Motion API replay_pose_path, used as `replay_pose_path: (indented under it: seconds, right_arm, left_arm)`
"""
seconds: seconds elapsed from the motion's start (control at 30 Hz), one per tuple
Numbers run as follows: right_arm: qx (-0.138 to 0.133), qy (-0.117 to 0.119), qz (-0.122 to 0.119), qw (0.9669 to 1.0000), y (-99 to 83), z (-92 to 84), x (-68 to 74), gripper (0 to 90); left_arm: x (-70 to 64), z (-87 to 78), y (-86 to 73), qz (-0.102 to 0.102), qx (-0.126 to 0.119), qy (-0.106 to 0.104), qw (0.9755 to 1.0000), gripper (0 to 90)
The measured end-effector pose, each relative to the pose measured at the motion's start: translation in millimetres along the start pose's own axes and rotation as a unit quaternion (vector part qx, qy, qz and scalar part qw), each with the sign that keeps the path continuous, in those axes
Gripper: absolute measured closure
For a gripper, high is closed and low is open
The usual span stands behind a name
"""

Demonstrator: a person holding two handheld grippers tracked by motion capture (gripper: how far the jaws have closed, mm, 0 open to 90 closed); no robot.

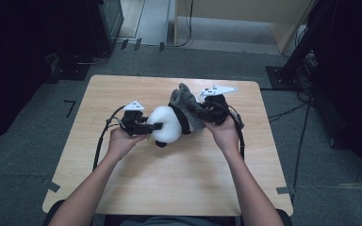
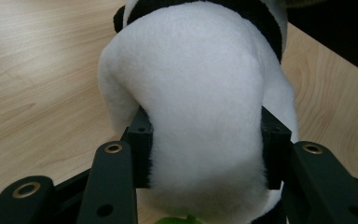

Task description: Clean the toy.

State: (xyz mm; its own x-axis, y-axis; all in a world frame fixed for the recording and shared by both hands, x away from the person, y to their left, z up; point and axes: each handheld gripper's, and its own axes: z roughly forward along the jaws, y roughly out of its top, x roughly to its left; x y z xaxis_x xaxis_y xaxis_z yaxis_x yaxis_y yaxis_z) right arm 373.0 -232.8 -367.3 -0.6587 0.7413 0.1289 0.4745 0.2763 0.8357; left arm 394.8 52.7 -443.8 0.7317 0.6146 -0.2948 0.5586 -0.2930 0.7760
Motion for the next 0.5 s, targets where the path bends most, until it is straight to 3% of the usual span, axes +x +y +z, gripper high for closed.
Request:
replay_pose_path:
  seconds: [0.13,0.3,0.4,0.5]
  right_arm:
    - [0.005,0.015,-0.001,0.9999,-10.2,10.6,21.0,78.6]
    - [0.019,0.023,-0.005,0.9995,-25.3,29.1,36.9,78.8]
    - [0.020,0.013,-0.013,0.9996,-32.9,35.4,44.8,78.9]
    - [0.018,0.020,-0.011,0.9996,-41.4,41.0,50.2,79.5]
  left_arm:
    - [-6.9,1.1,0.0,-0.039,-0.020,-0.004,0.9990,52.9]
    - [-13.0,0.8,-3.6,-0.054,-0.037,-0.003,0.9978,52.8]
    - [-12.9,1.1,-6.4,-0.059,-0.031,0.007,0.9977,53.0]
    - [-12.5,1.2,-8.9,-0.066,-0.029,0.014,0.9973,53.2]
